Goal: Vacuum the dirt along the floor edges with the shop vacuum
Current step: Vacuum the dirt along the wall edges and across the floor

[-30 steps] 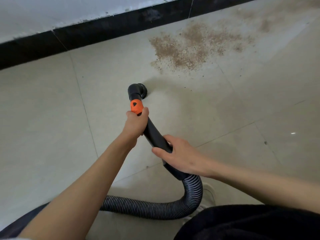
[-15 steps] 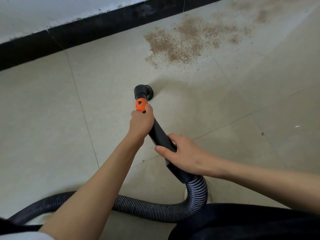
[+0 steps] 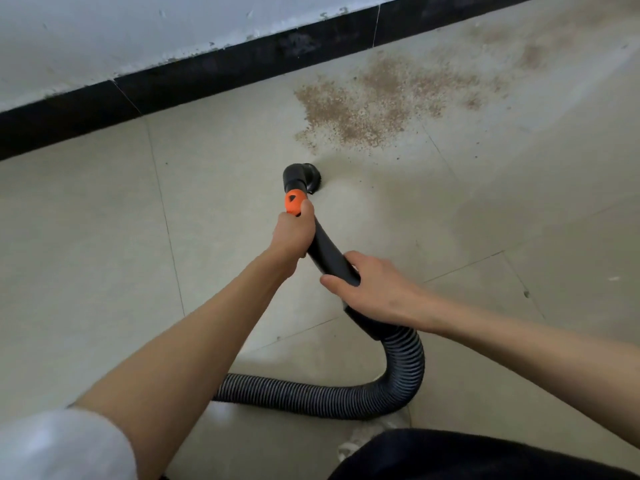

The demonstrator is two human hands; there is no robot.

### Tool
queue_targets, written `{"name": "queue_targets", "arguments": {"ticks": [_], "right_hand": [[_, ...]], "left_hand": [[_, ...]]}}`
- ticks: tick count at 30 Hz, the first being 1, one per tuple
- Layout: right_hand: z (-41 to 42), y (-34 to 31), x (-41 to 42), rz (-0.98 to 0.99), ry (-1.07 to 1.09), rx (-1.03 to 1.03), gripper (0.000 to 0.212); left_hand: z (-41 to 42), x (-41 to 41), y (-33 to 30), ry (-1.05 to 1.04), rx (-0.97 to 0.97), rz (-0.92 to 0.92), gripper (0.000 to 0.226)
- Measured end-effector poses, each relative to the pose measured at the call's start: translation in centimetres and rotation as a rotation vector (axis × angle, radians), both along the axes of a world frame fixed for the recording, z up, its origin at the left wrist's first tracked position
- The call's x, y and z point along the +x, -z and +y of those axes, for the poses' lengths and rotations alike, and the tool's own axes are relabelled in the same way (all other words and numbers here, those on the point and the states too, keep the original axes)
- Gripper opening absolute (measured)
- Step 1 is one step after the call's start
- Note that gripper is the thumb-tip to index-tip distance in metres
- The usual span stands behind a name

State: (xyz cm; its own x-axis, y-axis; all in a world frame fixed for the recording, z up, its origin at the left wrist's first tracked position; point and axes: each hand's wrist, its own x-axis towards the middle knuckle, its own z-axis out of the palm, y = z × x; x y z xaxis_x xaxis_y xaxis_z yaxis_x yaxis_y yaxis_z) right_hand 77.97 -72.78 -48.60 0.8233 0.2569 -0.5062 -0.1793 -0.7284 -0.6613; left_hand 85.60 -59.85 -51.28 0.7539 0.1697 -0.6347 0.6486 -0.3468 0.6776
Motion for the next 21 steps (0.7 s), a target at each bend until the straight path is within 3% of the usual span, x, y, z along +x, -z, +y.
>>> {"name": "queue_targets", "arguments": {"ticks": [5, 9, 12, 21], "right_hand": [[-1.7, -0.7, 5.4, -0.028, -0.082, -0.064, 0.031], [-1.5, -1.8, 9.8, -0.012, -0.11, -0.052, 0.033], [-0.8, -2.6, 12.0, 0.002, -0.13, -0.05, 0.032], [1.5, -3.2, 15.3, 0.027, -0.133, -0.006, 0.034]], "left_hand": [[-1.2, 5.6, -0.8, 0.187, 0.174, 0.031, 0.049], [-1.2, 8.9, -2.1, 0.234, 0.214, 0.048, 0.042], [-0.9, 10.7, -3.0, 0.218, 0.187, 0.109, 0.03], [1.4, 13.5, -2.7, 0.07, 0.077, 0.098, 0.025]]}}
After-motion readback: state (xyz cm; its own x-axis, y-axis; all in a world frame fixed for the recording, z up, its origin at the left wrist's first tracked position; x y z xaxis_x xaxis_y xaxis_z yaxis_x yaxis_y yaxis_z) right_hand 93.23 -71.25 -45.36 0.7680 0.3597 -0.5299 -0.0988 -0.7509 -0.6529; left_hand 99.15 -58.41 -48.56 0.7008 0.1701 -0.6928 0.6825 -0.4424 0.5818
